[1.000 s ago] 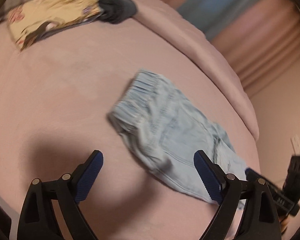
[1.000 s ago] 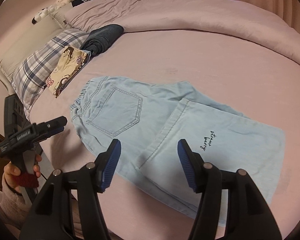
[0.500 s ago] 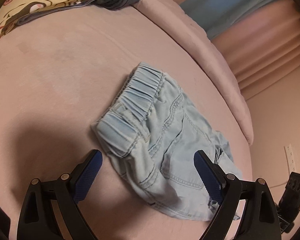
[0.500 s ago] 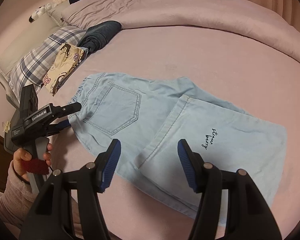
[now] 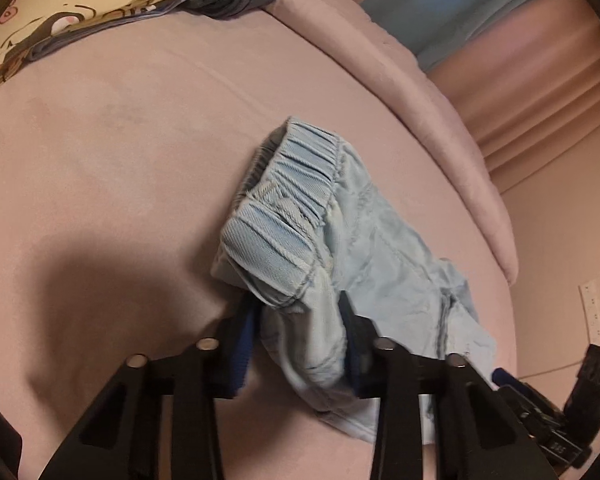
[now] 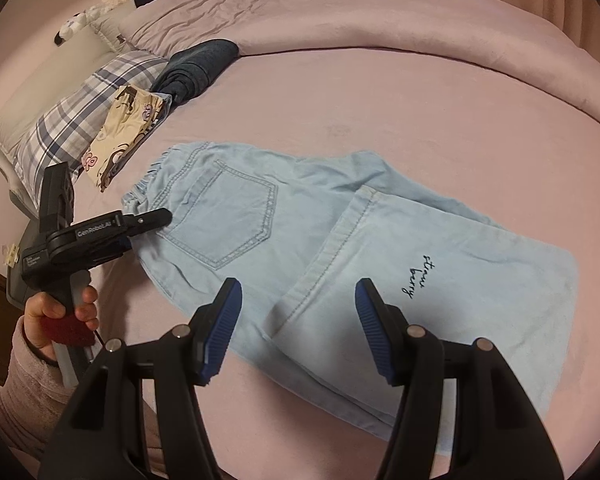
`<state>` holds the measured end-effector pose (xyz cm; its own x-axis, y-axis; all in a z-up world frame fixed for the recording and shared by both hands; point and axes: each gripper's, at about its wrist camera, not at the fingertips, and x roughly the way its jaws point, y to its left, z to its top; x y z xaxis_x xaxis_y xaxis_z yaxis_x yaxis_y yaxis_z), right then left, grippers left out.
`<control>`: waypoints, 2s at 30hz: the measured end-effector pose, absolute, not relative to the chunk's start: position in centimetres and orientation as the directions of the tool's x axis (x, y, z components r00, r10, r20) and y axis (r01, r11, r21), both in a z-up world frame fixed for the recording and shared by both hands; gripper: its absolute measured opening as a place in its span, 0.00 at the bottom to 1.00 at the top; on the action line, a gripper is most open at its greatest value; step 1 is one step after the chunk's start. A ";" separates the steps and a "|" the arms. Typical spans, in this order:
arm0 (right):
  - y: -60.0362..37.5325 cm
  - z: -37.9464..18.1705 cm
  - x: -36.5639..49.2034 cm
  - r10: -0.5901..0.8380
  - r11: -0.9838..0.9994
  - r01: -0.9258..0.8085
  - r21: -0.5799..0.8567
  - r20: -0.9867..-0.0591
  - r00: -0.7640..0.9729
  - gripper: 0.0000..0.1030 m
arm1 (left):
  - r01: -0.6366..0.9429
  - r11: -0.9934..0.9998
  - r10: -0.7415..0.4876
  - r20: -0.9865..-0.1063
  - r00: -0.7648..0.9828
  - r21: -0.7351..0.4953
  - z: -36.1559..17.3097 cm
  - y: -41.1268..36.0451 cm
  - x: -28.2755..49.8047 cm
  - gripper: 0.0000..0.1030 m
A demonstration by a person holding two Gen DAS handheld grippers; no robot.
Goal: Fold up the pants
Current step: 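Grasp the elastic waistband with the left tool and lift it, then fold the held waistband over the pants with the left tool and open it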
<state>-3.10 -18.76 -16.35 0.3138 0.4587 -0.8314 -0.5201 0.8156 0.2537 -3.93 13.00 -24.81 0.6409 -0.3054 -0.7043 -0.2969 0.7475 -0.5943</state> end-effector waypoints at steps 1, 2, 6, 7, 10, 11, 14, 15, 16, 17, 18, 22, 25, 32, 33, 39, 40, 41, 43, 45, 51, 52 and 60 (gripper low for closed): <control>-18.9 -16.5 -3.1 0.458 0.818 -0.516 0.255 -0.832 0.314 0.57 | -0.286 0.750 -0.305 -0.696 0.650 -0.596 -24.5 12.7 -4.0 0.26; -19.0 -16.6 -3.0 0.456 0.820 -0.512 0.256 -0.833 0.315 0.57 | -0.278 0.755 -0.301 -0.691 0.657 -0.593 -24.2 12.4 -4.0 0.24; -19.6 -17.2 -2.8 0.440 0.836 -0.489 0.250 -0.837 0.325 0.57 | -0.246 0.769 -0.293 -0.667 0.685 -0.590 -22.7 11.7 -4.4 0.22; -19.8 -17.4 -2.8 0.439 0.838 -0.485 0.250 -0.838 0.325 0.57 | -0.234 0.778 -0.288 -0.663 0.691 -0.582 -22.1 11.4 -4.5 0.22; -20.4 -18.1 -2.5 0.432 0.848 -0.464 0.256 -0.841 0.325 0.57 | -0.196 0.819 -0.263 -0.656 0.707 -0.540 -20.5 10.3 -4.8 0.21; -20.6 -18.4 -2.4 0.434 0.848 -0.461 0.261 -0.841 0.322 0.57 | -0.183 0.833 -0.253 -0.654 0.713 -0.522 -19.9 9.7 -4.9 0.21; -20.3 -19.5 -2.3 0.441 0.841 -0.468 0.270 -0.845 0.304 0.57 | -0.130 0.873 -0.234 -0.637 0.734 -0.470 -18.0 7.9 -5.1 0.21; -20.1 -19.8 -2.3 0.440 0.839 -0.474 0.269 -0.847 0.299 0.57 | -0.110 0.887 -0.228 -0.634 0.739 -0.448 -17.3 7.2 -5.1 0.21; -19.8 -20.3 -2.3 0.440 0.835 -0.482 0.265 -0.848 0.295 0.56 | -0.093 0.900 -0.222 -0.630 0.744 -0.426 -16.7 6.5 -5.1 0.21; -19.5 -20.6 -2.3 0.440 0.832 -0.487 0.264 -0.849 0.291 0.56 | -0.082 0.907 -0.218 -0.629 0.746 -0.413 -16.4 6.2 -5.3 0.21; -19.0 -21.3 -2.3 0.439 0.827 -0.497 0.262 -0.854 0.281 0.56 | -0.066 0.916 -0.216 -0.627 0.748 -0.395 -16.0 5.6 -5.3 0.21; -18.2 -22.5 -2.5 0.440 0.817 -0.523 0.242 -0.848 0.295 0.59 | 0.000 0.946 -0.214 -0.623 0.753 -0.325 -14.8 2.8 -5.2 0.21; -18.9 -22.2 -2.5 0.478 0.806 -0.516 0.290 -0.833 0.278 0.58 | 0.048 0.960 -0.216 -0.620 0.754 -0.277 -14.1 0.8 -5.2 0.21; -27.3 -20.8 -1.2 0.600 0.796 -0.310 0.519 -0.742 0.298 0.59 | 0.161 0.973 -0.230 -0.631 0.741 -0.165 -13.8 -3.8 -4.8 0.21; -28.9 -20.5 -1.1 0.605 0.796 -0.277 0.539 -0.731 0.315 0.59 | 0.184 0.971 -0.239 -0.635 0.735 -0.152 -13.9 -4.7 -4.7 0.21; -35.1 -19.0 -1.7 0.702 0.690 -0.150 0.708 -0.606 0.373 0.61 | 0.333 0.940 -0.286 -0.689 0.666 -0.069 -16.1 -11.0 -3.8 0.21; -35.4 -18.8 -1.9 0.716 0.671 -0.142 0.728 -0.585 0.380 0.61 | 0.356 0.933 -0.287 -0.705 0.649 -0.052 -16.8 -12.1 -3.6 0.21; -36.0 -18.7 -2.0 0.733 0.645 -0.132 0.753 -0.560 0.385 0.62 | 0.373 0.927 -0.283 -0.717 0.637 -0.035 -17.4 -12.9 -3.5 0.21; -36.8 -18.7 -2.2 0.755 0.606 -0.106 0.788 -0.528 0.389 0.64 | 0.408 0.913 -0.276 -0.744 0.609 -0.005 -18.7 -14.5 -3.3 0.21; -37.2 -18.8 -2.3 0.763 0.593 -0.094 0.800 -0.520 0.384 0.64 | 0.436 0.899 -0.261 -0.761 0.594 0.033 -19.8 -15.6 -3.3 0.21; -37.4 -19.3 -2.1 0.766 0.599 -0.058 0.799 -0.550 0.334 0.64 | 0.482 0.870 -0.228 -0.780 0.583 0.105 -21.3 -16.9 -3.5 0.23; -37.2 -19.6 -1.7 0.750 0.623 -0.052 0.781 -0.577 0.322 0.64 | 0.489 0.865 -0.228 -0.782 0.580 0.110 -21.4 -16.9 -3.5 0.23; -37.3 -19.8 -0.2 0.805 0.511 0.013 0.859 -0.485 0.341 0.60 | 0.513 0.848 -0.228 -0.782 0.580 0.133 -21.5 -17.7 -3.9 0.23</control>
<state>-0.23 -37.32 -19.84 0.3415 0.8054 -0.4846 0.0132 0.5114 0.8592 -3.92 -17.66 -21.49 0.5796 -0.2277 -0.7825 0.5132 0.8479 0.1334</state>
